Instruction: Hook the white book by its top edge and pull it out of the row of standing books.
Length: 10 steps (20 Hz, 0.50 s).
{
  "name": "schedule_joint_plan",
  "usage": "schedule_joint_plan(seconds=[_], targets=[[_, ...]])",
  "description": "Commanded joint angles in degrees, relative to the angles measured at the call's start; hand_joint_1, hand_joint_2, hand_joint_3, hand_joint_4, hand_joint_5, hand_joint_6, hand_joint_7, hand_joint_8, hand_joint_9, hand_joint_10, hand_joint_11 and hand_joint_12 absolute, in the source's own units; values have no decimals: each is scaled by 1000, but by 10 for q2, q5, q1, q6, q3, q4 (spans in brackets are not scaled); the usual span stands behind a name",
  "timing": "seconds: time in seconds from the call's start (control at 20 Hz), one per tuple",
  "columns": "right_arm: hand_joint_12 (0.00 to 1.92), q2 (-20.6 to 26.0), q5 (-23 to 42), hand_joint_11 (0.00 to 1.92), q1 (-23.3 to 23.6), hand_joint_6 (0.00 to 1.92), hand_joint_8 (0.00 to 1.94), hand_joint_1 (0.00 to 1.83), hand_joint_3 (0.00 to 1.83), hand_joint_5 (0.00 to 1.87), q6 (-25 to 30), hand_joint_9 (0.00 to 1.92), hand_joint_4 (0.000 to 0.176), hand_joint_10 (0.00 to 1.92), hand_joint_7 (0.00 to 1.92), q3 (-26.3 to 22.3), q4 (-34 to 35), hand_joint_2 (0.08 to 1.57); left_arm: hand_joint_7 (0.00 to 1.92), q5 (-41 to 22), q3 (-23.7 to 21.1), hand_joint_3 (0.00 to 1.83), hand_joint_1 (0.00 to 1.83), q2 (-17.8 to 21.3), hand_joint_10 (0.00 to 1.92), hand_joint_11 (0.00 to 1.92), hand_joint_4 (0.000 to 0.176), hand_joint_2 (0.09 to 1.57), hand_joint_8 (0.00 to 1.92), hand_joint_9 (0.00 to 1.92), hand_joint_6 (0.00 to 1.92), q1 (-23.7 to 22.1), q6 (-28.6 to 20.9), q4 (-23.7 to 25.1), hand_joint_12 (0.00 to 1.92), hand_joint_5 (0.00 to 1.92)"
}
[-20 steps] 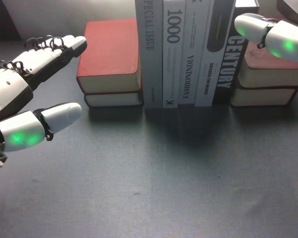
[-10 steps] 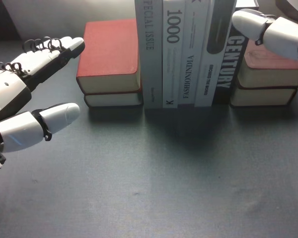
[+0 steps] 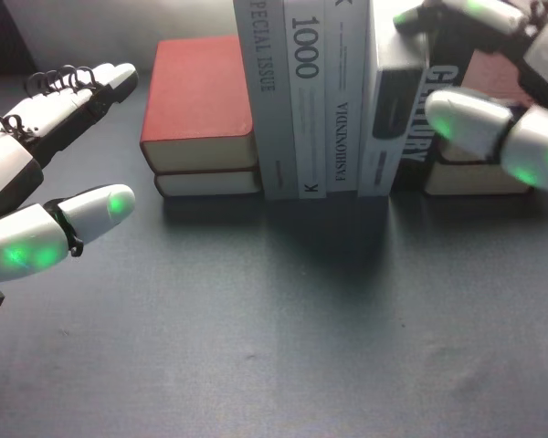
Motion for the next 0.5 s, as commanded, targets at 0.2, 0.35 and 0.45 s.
schedule_joint_plan(seconds=[0.2,0.35,0.45], targets=[[0,39,100,0,-81,607,0,35,0,265,35,0,0,0,0,-41,-26,1491,0,-83,-2,0,189,6,0,0,101,1388,0,0,0,0,-2,-16,0,0],[0,55,124,0,-128,570,8,7,0,278,51,0,0,0,27,-63,-34,1483,0,-87,-4,2,142,9,0,0,107,1391,0,0,0,3,-2,-20,0,0],[0,60,133,0,-153,558,12,54,0,326,82,0,0,0,64,-69,-46,1465,0,-91,-6,0,137,11,0,0,115,1388,0,0,0,7,0,-24,0,0]])
